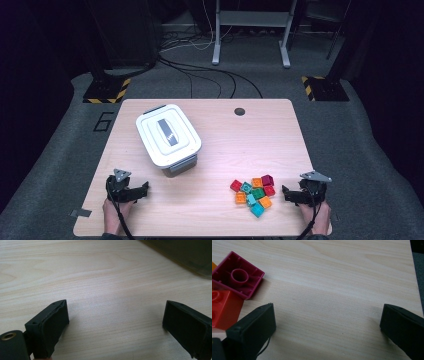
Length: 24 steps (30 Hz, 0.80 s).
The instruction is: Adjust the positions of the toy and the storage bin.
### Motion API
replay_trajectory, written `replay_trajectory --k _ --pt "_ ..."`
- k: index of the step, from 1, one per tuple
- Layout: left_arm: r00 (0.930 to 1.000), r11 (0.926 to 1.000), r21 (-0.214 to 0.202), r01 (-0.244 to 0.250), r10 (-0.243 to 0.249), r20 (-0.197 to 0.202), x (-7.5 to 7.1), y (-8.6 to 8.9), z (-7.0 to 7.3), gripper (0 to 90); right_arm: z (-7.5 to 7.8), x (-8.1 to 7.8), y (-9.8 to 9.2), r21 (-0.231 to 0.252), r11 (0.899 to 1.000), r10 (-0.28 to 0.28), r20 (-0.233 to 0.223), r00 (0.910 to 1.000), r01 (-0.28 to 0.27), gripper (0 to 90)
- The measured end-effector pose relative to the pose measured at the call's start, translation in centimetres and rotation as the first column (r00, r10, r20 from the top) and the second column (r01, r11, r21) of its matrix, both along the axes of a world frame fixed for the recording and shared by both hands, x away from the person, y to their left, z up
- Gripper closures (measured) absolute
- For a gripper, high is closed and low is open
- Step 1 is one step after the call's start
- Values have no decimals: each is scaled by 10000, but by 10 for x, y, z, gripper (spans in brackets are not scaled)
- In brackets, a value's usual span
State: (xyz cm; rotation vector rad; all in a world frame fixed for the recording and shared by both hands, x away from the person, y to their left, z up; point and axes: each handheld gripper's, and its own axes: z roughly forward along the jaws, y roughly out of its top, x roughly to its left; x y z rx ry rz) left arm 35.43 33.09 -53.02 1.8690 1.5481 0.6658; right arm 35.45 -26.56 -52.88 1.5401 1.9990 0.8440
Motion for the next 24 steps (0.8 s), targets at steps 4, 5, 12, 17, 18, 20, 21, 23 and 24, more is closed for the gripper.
replay_trajectory --k 4,5,12,17,18,20,21,23,24 --pt "10000 9999 -116 -70 71 55 0 0 0 63 0 0 0 5 10000 14 7 10000 -14 0" --pt "10000 9999 -116 -70 71 55 0 0 0 60 0 0 0 5 10000 14 7 10000 -14 0" --pt "10000 9990 -452 5 -6 -30 1 4 9 52 0 0 0 9 10000 21 7 10000 -21 0" --pt "9999 9984 -550 115 -113 29 2 4 17 48 0 0 0 19 10000 31 5 10000 -31 0" --pt "9999 9983 -572 119 -115 87 3 3 20 48 0 0 0 16 10000 29 3 10000 -29 0" --pt "9996 9977 -620 287 -282 97 6 2 28 42 0 0 0 20 10000 34 6 10000 -34 0" --pt "9996 9977 -620 287 -282 97 6 2 28 38 0 0 0 19 10000 34 5 10000 -34 0" --pt "9993 9978 -574 339 -329 188 8 1 35 34 0 0 0 23 10000 32 3 10000 -32 0" --pt "9989 9975 -547 451 -441 186 10 0 42 32 0 0 0 20 10000 37 5 10000 -37 0"
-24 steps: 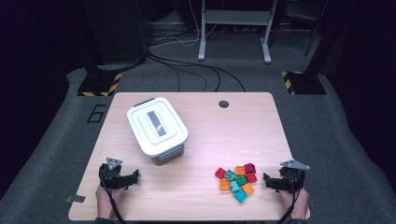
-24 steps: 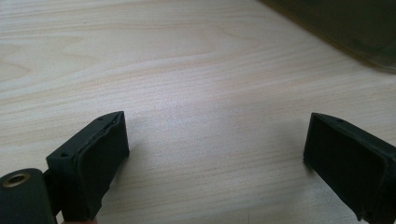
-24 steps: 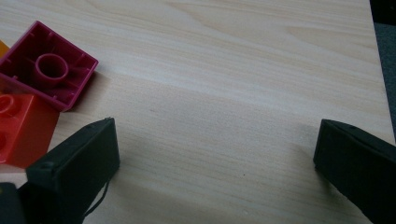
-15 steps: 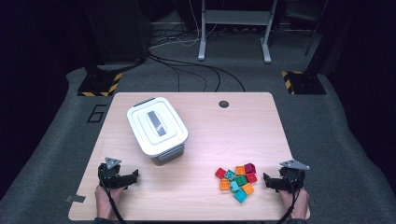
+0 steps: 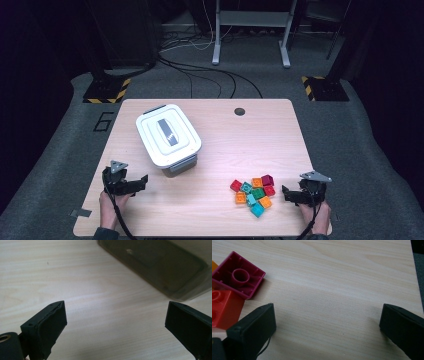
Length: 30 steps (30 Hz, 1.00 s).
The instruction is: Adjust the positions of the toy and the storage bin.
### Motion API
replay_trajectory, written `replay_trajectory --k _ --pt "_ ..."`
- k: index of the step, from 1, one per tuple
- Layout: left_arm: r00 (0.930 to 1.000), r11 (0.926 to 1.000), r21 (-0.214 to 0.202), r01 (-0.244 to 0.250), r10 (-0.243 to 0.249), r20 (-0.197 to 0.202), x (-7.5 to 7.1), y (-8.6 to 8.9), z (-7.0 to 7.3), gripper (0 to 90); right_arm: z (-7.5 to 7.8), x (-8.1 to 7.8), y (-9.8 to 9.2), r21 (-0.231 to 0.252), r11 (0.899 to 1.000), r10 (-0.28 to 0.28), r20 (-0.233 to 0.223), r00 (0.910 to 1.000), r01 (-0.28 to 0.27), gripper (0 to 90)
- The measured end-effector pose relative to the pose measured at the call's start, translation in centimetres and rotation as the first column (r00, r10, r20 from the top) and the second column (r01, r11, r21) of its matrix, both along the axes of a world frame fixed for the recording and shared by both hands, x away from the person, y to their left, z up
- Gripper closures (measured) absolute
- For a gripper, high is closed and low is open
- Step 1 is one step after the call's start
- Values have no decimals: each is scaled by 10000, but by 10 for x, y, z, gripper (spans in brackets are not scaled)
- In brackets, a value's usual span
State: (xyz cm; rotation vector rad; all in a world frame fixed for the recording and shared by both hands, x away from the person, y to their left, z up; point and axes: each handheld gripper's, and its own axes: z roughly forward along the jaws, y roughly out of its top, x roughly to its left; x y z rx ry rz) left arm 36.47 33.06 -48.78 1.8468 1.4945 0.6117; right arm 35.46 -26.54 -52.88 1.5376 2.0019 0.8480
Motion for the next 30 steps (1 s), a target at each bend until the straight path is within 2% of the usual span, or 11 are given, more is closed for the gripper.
replay_trajectory --k 1,2,9,11,12,20,26,30 --pt "10000 10000 0 0 0 0 0 0 0 30 0 0 0 0 10000 0 0 10000 0 0" --pt "10000 10000 -43 45 -45 43 3 -1 7 27 0 0 0 1 10000 0 -2 10000 0 0" --pt "9998 9999 -30 147 -146 133 11 -3 25 20 0 0 0 0 10000 44 0 10000 -44 0" --pt "9998 9999 -25 131 -131 175 14 -3 35 17 0 0 0 -4 10000 57 1 10000 -57 0" --pt "9998 9999 -25 131 -131 175 14 -3 35 17 0 0 0 -3 10000 57 0 10000 -57 0" --pt "9984 10000 -28 -63 64 558 23 2 65 13 0 0 0 -10 10000 87 1 10000 -87 0" --pt "9976 9998 83 -153 147 670 31 1 77 1 0 0 0 -7 10000 85 -1 10000 -85 0" --pt "9977 10000 88 -35 29 681 39 -4 84 1 0 0 0 -11 10000 86 -2 10000 -86 0"
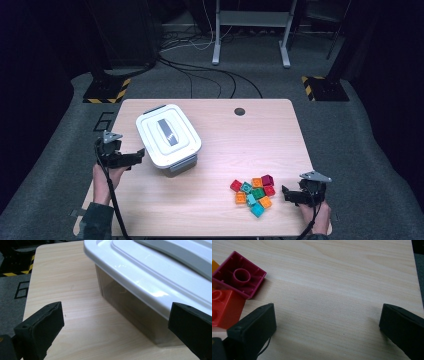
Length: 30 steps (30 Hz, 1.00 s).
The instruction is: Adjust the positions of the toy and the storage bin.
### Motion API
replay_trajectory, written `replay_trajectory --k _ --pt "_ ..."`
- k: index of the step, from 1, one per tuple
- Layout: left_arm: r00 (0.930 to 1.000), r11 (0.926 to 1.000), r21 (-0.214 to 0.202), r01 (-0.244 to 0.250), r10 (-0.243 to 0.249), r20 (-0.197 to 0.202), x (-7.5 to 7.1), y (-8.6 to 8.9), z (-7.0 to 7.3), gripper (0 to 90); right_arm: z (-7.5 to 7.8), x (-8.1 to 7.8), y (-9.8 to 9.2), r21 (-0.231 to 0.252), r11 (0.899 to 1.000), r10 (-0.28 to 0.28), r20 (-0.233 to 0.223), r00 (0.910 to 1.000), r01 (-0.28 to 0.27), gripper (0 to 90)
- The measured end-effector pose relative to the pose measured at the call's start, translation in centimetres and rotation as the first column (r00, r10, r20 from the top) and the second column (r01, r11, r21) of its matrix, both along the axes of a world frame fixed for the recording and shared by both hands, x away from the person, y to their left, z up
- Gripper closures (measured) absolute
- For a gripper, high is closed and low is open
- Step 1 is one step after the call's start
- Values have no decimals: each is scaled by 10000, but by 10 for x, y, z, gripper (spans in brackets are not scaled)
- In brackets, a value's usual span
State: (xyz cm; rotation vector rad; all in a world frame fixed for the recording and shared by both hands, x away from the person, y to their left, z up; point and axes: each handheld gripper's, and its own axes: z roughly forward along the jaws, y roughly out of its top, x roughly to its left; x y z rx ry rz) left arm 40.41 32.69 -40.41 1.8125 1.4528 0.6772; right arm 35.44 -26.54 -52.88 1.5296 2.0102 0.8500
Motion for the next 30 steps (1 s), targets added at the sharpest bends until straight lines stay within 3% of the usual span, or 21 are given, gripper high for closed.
replay_trajectory --k 8,13,17,24,30 --pt "9998 9997 152 189 -188 -37 16 -11 7 1 0 0 0 2 10000 0 0 10000 0 0" --pt "9992 9993 254 291 -284 -267 26 -17 7 8 0 0 0 -11 10000 9 4 10000 -9 0" --pt "9979 9989 243 402 -389 -519 32 -20 3 87 0 0 0 11 10000 -12 -16 10000 12 0" --pt "9947 9974 -255 673 -691 -756 37 -23 -2 109 0 0 0 5 10000 -40 20 10000 40 2" --pt "9917 9917 -796 1014 -1071 -708 38 -24 -3 223 0 0 0 15 10000 -65 22 10000 65 2"
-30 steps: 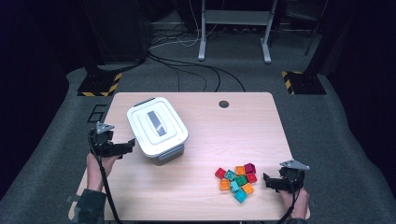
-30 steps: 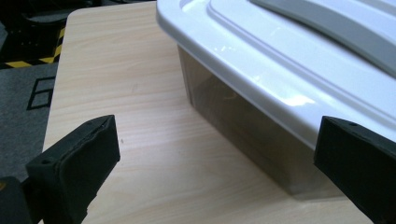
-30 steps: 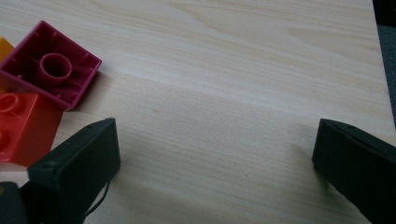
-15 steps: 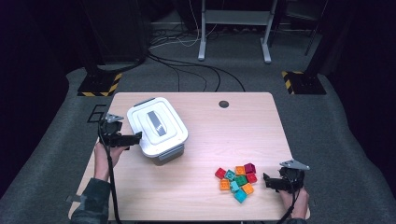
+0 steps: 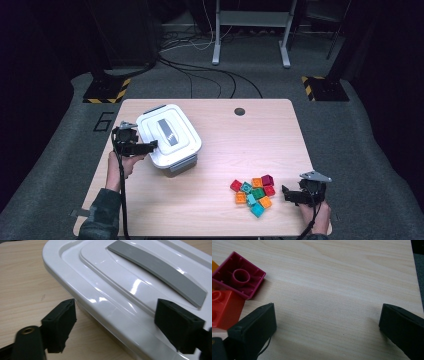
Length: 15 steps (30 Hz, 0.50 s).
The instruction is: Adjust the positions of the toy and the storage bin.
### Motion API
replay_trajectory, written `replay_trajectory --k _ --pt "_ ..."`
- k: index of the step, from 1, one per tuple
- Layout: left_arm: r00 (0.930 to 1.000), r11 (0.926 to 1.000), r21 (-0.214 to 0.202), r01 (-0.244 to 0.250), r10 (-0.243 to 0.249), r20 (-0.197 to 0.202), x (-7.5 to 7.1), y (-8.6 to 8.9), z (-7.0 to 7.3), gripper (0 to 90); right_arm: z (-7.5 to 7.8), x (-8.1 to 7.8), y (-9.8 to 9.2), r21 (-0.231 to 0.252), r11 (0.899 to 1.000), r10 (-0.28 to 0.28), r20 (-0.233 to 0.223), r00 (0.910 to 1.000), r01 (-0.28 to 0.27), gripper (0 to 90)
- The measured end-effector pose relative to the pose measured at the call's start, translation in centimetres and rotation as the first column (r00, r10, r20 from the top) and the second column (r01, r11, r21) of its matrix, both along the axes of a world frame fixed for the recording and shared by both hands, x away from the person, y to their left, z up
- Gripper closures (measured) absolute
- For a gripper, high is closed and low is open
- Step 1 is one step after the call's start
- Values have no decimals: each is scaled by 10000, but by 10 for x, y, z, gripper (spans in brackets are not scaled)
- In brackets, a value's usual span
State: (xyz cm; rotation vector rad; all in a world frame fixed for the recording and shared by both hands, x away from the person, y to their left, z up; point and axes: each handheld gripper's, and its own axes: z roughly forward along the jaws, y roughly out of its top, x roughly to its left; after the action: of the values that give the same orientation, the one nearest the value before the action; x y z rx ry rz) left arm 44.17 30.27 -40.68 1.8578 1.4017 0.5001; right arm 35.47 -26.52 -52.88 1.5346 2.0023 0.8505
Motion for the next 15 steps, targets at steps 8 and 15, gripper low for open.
replay_trajectory --k 8,15 --pt "9998 9999 -5 130 -130 156 -2 -1 1 283 0 0 0 2 10000 -3 4 10000 3 4" --pt "9995 9998 -16 194 -194 264 -2 -3 1 336 0 0 0 1 10000 -17 18 10000 17 7"
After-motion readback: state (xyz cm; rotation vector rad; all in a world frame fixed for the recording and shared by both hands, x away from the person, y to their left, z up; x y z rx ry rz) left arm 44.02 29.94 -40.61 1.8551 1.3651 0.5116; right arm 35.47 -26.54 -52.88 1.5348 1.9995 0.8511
